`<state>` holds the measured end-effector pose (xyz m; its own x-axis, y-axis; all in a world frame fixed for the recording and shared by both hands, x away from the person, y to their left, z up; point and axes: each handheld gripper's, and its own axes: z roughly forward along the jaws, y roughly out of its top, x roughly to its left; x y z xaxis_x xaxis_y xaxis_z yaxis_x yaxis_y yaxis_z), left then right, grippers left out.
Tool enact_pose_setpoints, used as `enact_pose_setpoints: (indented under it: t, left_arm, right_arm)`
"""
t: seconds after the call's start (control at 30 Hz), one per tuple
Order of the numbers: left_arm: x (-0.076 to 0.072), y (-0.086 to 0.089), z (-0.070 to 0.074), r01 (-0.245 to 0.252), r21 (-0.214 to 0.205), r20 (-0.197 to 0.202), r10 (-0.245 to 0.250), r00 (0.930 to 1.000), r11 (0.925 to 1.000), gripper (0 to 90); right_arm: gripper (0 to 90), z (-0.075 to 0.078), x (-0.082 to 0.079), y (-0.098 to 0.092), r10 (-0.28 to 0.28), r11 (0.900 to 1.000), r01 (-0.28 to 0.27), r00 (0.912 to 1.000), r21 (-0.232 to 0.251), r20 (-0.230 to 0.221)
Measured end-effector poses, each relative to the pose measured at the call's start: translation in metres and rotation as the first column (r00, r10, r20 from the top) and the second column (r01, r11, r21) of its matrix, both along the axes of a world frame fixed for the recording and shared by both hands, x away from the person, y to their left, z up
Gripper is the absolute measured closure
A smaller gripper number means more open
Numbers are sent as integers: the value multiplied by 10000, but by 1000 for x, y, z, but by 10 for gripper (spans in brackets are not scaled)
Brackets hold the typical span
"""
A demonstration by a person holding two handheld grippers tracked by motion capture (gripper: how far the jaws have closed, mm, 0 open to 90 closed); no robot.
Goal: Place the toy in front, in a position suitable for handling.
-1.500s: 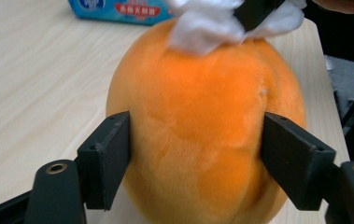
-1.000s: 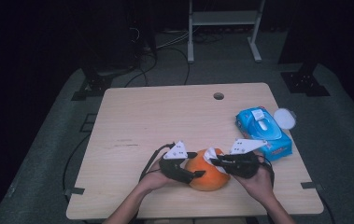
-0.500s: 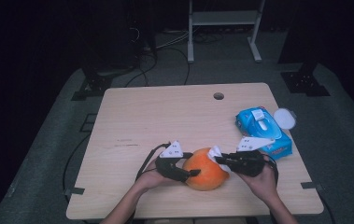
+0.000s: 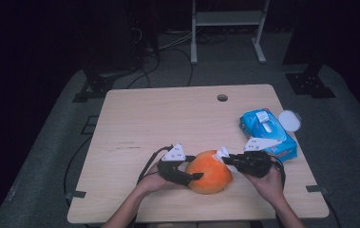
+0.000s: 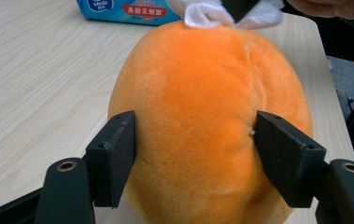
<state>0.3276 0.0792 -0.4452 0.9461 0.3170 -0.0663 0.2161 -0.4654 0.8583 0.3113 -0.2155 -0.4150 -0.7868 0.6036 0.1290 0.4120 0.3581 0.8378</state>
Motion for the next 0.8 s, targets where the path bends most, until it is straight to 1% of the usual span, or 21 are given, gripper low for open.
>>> enact_pose_setpoints:
  t: [0.07,0.1,0.13,0.17,0.2,0.23,0.27,0.33,0.37,0.4,0.43,0.47,0.5,0.53,0.63,0.67,0.7,0.77,0.8]
  left_arm:
    - [0,0,0,7,5,8,-7,10000,10000,313]
    - [0,-1,0,7,17,3,-7,10000,10000,313]
    - [0,-1,0,-4,13,-1,4,10000,10000,309]
    - [0,-1,1,-11,35,7,11,10000,10000,309]
    - [0,-2,4,-13,130,-1,13,10000,9999,290]
    - [0,-2,4,-13,130,-1,13,10000,9999,271]
    - [0,-2,7,52,94,-12,-52,10000,9999,248]
    - [0,-1,13,145,-117,4,-145,9999,9998,233]
    - [-1,-1,14,180,-132,-4,-180,9998,9998,233]
    - [-2,-3,13,304,-42,41,-304,9995,9995,252]
    - [-2,-3,13,304,-42,41,-304,9995,9995,272]
    - [-4,-5,10,352,105,127,-354,9993,9993,284]
    - [-4,-5,10,352,105,127,-354,9993,9993,292]
    - [-4,-5,9,327,250,219,-333,9992,9992,299]
    - [-3,-3,7,301,193,116,-303,9995,9994,310]
    - [-2,-2,5,267,78,30,-267,9996,9996,314]
    - [-2,-2,4,256,30,-17,-256,9997,9997,314]
    - [-2,-2,4,257,38,20,-257,9997,9997,314]
    - [-2,-2,4,255,31,45,-255,9997,9997,314]
  right_arm:
    - [819,0,1,-2,-79,9997,83,9999,232,-148]
    - [819,0,1,-2,-79,9997,83,9999,232,-148]
    - [819,2,-1,2,19,9996,-17,10000,278,-50]
    - [819,2,-1,2,19,9996,-17,10000,278,-50]
    - [820,2,-2,7,119,9998,-120,9999,141,71]
    - [820,2,-2,7,119,9998,-120,9999,141,71]
    - [820,3,-4,12,189,9998,-188,9996,-55,210]
    - [820,7,-7,16,257,9996,-261,9990,91,353]
    - [820,7,-7,16,257,9996,-261,9990,91,353]
    - [820,10,-9,20,482,9982,-496,9980,328,409]
    - [820,10,-9,20,482,9982,-496,9980,328,409]
    - [820,10,-10,26,688,9969,-704,9967,358,428]
    - [820,10,-10,26,688,9969,-704,9967,358,428]
    - [820,10,-10,30,728,9973,-734,9959,101,540]
    - [820,9,-6,27,609,9980,-617,9969,148,499]
    - [821,5,-2,20,383,9991,-390,9986,184,378]
    - [821,5,-2,20,383,9991,-390,9986,184,378]
    - [821,2,3,13,169,9996,-173,9997,215,183]
    - [821,-1,5,8,41,9996,-40,10000,296,-11]
